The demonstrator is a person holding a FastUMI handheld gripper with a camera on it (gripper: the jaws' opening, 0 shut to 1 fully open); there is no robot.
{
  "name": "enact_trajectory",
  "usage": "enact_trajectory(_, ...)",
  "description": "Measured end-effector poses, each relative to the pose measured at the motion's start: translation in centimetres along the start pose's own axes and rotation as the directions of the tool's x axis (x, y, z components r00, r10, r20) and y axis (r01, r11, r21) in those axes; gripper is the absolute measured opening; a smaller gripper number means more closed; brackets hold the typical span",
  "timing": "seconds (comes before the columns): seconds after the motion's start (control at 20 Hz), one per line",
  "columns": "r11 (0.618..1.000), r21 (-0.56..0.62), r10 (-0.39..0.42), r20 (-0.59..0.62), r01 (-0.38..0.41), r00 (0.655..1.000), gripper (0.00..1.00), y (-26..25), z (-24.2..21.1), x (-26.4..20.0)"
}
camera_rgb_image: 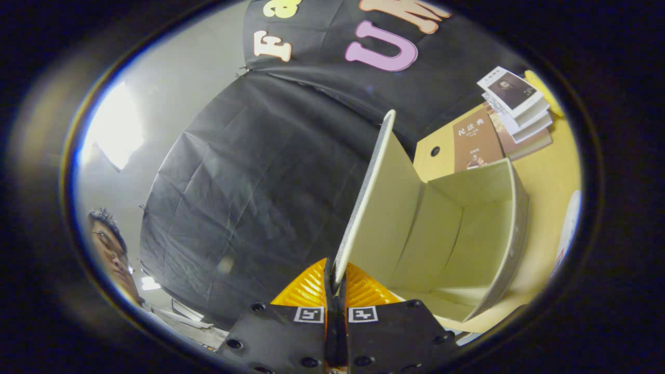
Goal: Open the storage box then place both shoes into the box .Put the left shoe in first, then the right shoe, with the right side of both shoes facing outward in a uniform manner.
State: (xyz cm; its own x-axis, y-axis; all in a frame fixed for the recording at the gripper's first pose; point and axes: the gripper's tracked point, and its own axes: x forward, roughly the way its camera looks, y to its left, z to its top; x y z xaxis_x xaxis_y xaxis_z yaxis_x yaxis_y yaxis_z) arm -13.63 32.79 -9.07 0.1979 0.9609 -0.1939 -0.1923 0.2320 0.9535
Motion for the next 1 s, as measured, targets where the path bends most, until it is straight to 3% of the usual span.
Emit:
enact_trajectory(0.55, 0.995, -0.1, 0.012, -0.074, -0.019, 0.997, 0.05, 4.4, -2.1, 9.0)
enact_trajectory(0.7, 0.985, -0.171, 0.007, -0.106, -0.025, 0.994, 0.18, 4.8, -3.1, 10.6)
enact_trajectory(0.8, 0.972, -0.235, -0.027, -0.098, 0.003, 0.995, 0.36, 4.8, -2.9, 11.6)
enact_trajectory(1.0, 0.969, -0.246, -0.037, -0.073, 0.018, 0.997, 0.94, 4.3, -2.7, 12.0)
